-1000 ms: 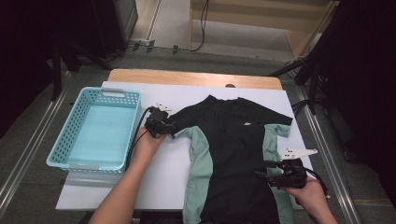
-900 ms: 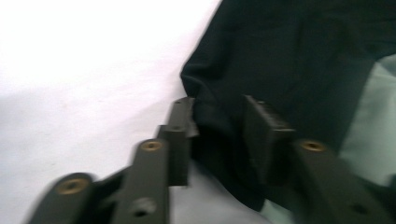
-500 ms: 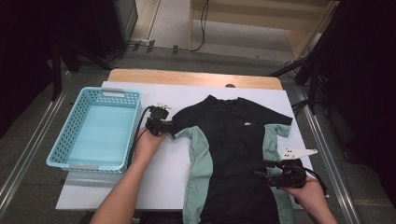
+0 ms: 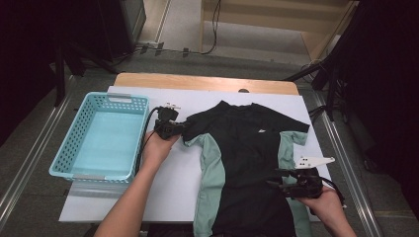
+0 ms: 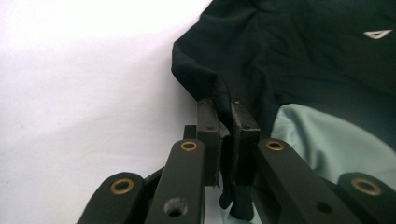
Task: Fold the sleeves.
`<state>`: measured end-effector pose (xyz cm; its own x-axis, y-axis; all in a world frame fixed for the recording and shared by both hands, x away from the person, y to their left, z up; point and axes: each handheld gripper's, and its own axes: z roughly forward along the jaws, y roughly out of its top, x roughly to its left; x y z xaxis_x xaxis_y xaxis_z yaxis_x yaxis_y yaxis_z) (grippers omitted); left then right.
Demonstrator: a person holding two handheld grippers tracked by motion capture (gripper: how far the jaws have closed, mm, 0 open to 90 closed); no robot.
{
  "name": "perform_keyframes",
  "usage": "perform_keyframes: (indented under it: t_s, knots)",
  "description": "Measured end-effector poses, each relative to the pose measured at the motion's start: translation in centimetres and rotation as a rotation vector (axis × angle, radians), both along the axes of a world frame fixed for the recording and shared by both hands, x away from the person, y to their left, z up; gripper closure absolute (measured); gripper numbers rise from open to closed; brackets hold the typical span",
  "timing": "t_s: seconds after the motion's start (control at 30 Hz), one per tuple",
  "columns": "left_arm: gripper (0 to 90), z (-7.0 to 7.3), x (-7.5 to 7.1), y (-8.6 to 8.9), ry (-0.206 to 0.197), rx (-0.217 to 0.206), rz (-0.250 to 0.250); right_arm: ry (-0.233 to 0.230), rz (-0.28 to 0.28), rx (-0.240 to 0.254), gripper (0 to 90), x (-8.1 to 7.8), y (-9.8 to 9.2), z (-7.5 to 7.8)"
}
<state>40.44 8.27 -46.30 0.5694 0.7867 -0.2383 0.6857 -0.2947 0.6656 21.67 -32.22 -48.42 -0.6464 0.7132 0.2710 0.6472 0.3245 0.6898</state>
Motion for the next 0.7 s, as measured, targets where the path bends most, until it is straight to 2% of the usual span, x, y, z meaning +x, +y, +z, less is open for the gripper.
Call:
perform_keyframes:
  t_s: [0.33,0.5,0.7]
  knots:
    - [86.2,1.1,-0.2,-0.9,-0.015,-0.024,-0.032,-0.001,0.006,0.001,31.4,0.1,0.1,0.0]
    - [86.1,1.5,-0.2,-1.4,-0.003,-0.049,-0.038,-0.005,0.007,0.001,31.4,0.1,0.1,0.1]
    - [86.1,1.8,-0.2,-2.4,-0.007,-0.038,-0.061,-0.005,0.009,0.0,31.5,0.1,0.2,0.1]
